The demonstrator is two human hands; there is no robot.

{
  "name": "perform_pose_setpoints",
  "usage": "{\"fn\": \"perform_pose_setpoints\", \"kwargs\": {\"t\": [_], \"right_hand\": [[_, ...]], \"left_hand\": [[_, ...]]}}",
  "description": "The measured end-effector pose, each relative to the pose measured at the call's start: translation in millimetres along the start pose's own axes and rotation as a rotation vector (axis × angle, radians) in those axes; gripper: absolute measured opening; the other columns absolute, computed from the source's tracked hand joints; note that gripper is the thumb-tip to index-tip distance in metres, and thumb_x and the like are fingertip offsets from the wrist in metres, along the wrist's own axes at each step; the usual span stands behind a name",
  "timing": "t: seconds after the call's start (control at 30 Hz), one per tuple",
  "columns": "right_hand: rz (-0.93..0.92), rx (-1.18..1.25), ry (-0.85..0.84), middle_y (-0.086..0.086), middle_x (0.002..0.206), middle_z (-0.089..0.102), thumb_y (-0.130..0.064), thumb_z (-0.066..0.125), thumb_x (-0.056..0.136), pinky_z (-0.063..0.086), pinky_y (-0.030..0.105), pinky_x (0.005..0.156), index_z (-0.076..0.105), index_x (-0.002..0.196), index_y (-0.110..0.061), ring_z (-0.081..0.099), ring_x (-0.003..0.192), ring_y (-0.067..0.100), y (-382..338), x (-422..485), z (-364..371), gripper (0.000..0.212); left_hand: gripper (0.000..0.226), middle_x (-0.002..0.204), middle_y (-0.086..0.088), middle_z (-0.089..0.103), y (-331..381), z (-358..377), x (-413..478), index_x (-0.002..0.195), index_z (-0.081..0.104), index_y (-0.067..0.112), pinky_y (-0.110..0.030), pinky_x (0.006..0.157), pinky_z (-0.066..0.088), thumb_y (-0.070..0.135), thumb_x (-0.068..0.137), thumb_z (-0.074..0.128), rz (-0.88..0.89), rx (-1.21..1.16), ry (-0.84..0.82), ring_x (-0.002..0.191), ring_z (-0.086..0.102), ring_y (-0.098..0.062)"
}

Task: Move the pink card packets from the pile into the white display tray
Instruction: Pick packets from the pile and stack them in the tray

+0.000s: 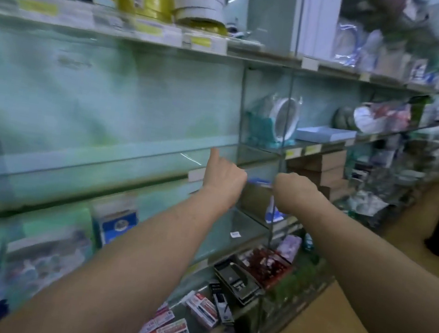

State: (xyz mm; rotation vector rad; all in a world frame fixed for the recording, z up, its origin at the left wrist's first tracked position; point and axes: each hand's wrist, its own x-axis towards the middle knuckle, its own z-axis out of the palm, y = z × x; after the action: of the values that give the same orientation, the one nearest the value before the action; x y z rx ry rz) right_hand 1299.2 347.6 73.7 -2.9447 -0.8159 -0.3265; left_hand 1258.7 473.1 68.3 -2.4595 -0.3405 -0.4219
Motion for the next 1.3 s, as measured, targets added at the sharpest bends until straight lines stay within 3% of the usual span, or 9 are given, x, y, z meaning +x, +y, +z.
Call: {"fn": "perform_pose_setpoints", "kwargs": {"t": [0.2,0.33,0.53,0.67,0.73,0.87,0.93,1.07,1.3], "right_hand": [[0.094,-0.002,-0.075,0.016,0.119,0.060,-0.002,0.048,0.090,0.043,0.034,0.077,0.057,0.113,-0.004,0.058,0.110,0.031,70,-12,16,0.024],[0.130,-0.009,-0.121,0.014,0.103,0.060,0.003,0.049,0.088,0.040,0.034,0.074,0.045,0.075,-0.006,0.057,0.111,0.032,108,-21,13,0.016],[0.165,-0.006,-0.091,0.017,0.119,0.058,0.000,0.044,0.093,0.045,0.038,0.084,0.055,0.115,-0.001,0.057,0.110,0.032,156,-16,20,0.024],[0.183,-0.018,-0.081,0.015,0.110,0.059,0.001,0.046,0.092,0.043,0.036,0.075,0.055,0.113,-0.003,0.057,0.102,0.032,180,-9,28,0.023],[0.180,-0.038,-0.078,0.011,0.094,0.057,0.001,0.049,0.090,0.044,0.036,0.072,0.056,0.109,-0.004,0.056,0.091,0.031,191,-1,33,0.021],[0.184,-0.079,-0.105,0.004,0.073,0.044,0.001,0.058,0.083,0.048,0.034,0.068,0.057,0.106,-0.004,0.051,0.078,0.026,210,20,41,0.023],[0.180,-0.086,-0.124,0.005,0.076,0.049,0.003,0.061,0.080,0.048,0.033,0.067,0.059,0.106,-0.004,0.054,0.080,0.027,219,34,44,0.027],[0.170,-0.073,-0.080,0.014,0.109,0.059,0.002,0.050,0.088,0.048,0.035,0.077,0.056,0.114,-0.004,0.059,0.101,0.030,236,70,49,0.027],[0.164,-0.064,-0.048,0.013,0.109,0.061,0.000,0.048,0.091,0.046,0.035,0.076,0.057,0.111,-0.005,0.057,0.092,0.029,265,143,50,0.023]], "left_hand": [[0.023,0.111,-0.005,0.066,71,-5,20,0.104,0.066,0.021,-0.048,0.112,0.015,0.017,0.093,0.046,0.068,0.006,-0.017,0.109,0.055,-0.026],[0.020,0.110,-0.002,0.066,103,-11,34,0.103,0.065,0.023,-0.049,0.112,0.014,0.020,0.093,0.048,0.099,-0.004,-0.018,0.109,0.055,-0.025],[0.016,0.108,-0.003,0.065,143,-22,58,0.099,0.066,0.022,-0.052,0.113,0.009,0.019,0.092,0.051,0.133,-0.035,-0.013,0.109,0.054,-0.027],[0.012,0.102,-0.003,0.065,164,-29,75,0.091,0.063,0.021,-0.053,0.113,0.009,0.013,0.090,0.053,0.170,-0.033,0.014,0.106,0.054,-0.027],[0.011,0.102,-0.004,0.064,173,-29,84,0.086,0.059,0.021,-0.053,0.113,0.010,0.013,0.090,0.054,0.182,-0.034,0.016,0.106,0.053,-0.027],[0.013,0.107,-0.005,0.063,189,-25,109,0.097,0.063,0.020,-0.053,0.113,0.009,0.014,0.090,0.054,0.195,-0.032,0.010,0.110,0.052,-0.027],[0.016,0.109,-0.005,0.063,196,-22,125,0.101,0.064,0.020,-0.053,0.113,0.009,0.015,0.090,0.054,0.194,-0.034,0.010,0.111,0.052,-0.027],[0.015,0.107,-0.005,0.063,207,-13,166,0.101,0.064,0.020,-0.054,0.113,0.009,0.017,0.088,0.057,0.190,-0.030,0.007,0.110,0.052,-0.027],[0.016,0.107,-0.003,0.064,219,0,245,0.101,0.065,0.022,-0.052,0.113,0.009,0.018,0.090,0.055,0.148,-0.030,0.015,0.111,0.052,-0.027]]}}
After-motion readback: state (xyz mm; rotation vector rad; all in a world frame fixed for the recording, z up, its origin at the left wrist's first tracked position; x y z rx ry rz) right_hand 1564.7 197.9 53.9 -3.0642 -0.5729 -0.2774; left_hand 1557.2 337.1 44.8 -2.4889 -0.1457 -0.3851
